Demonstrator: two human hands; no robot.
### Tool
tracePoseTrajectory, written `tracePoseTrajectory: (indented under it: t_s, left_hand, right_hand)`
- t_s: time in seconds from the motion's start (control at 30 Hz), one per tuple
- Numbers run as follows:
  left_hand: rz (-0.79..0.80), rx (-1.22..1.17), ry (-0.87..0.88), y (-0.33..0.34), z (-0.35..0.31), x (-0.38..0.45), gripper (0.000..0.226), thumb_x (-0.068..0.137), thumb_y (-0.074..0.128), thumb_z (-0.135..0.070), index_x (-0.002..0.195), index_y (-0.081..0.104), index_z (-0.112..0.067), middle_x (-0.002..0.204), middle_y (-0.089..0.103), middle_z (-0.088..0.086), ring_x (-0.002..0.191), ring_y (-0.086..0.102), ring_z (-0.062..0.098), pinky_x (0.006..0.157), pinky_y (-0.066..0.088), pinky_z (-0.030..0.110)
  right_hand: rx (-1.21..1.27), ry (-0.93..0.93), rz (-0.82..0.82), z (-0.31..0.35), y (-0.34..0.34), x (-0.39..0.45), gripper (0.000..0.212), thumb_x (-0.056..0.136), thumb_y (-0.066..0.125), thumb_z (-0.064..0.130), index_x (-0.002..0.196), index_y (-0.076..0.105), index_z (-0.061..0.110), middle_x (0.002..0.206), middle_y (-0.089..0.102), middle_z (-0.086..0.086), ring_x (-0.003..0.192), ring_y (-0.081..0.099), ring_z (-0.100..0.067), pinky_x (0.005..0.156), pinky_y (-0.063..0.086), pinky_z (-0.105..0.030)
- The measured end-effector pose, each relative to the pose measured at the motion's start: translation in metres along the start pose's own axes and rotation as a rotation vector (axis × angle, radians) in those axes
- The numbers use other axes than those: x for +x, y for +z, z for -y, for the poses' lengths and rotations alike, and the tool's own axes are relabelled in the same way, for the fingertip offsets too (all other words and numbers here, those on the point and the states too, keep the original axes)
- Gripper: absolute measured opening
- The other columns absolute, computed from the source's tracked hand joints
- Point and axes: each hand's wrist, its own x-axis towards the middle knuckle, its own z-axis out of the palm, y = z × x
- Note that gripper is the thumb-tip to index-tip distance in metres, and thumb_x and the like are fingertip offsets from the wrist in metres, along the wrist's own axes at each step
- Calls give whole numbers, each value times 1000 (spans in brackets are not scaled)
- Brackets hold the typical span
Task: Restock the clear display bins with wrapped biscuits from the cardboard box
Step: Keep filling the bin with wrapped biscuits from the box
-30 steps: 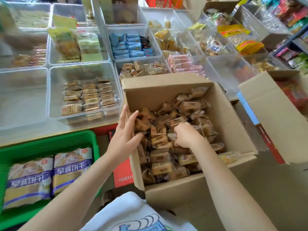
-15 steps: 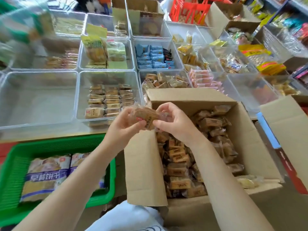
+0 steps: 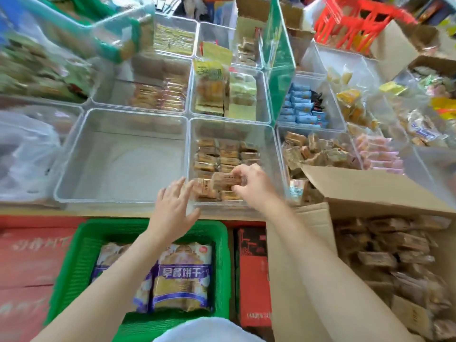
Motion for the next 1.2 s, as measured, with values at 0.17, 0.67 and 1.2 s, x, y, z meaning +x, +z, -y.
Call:
tracePoseTrajectory:
  t_s: [0.17,0.67,1.2]
  left_hand:
    - [44,-32,51,8,22,11,67,97,55,-47,157,28,-34,167,19,9,150,24,26,122,19,43]
    - [136,288,28,30,30,27,57,88,46,-66,133,60,-35,144,53,22,106,64,33,95,42,47]
    - [284,307,-24,12,18,48,93,83,13,-89,160,2,-38,160,31,18,114,63,31,80,52,37]
  right_hand:
    - [-26,47,289,11,49,43,34,92,71,25,126,68,24,122,63,-2,97,54,-10,82,39,-22]
    - [-242,101,610,9,74,116,87,82,78,39,155,32,29,156,33,-1,144,32,-24,114,37,-47]
    - [20,163,307,8,97,80,32,102,54,38,133,62,39,134,47,-3,125,53,-24,104,43,-38]
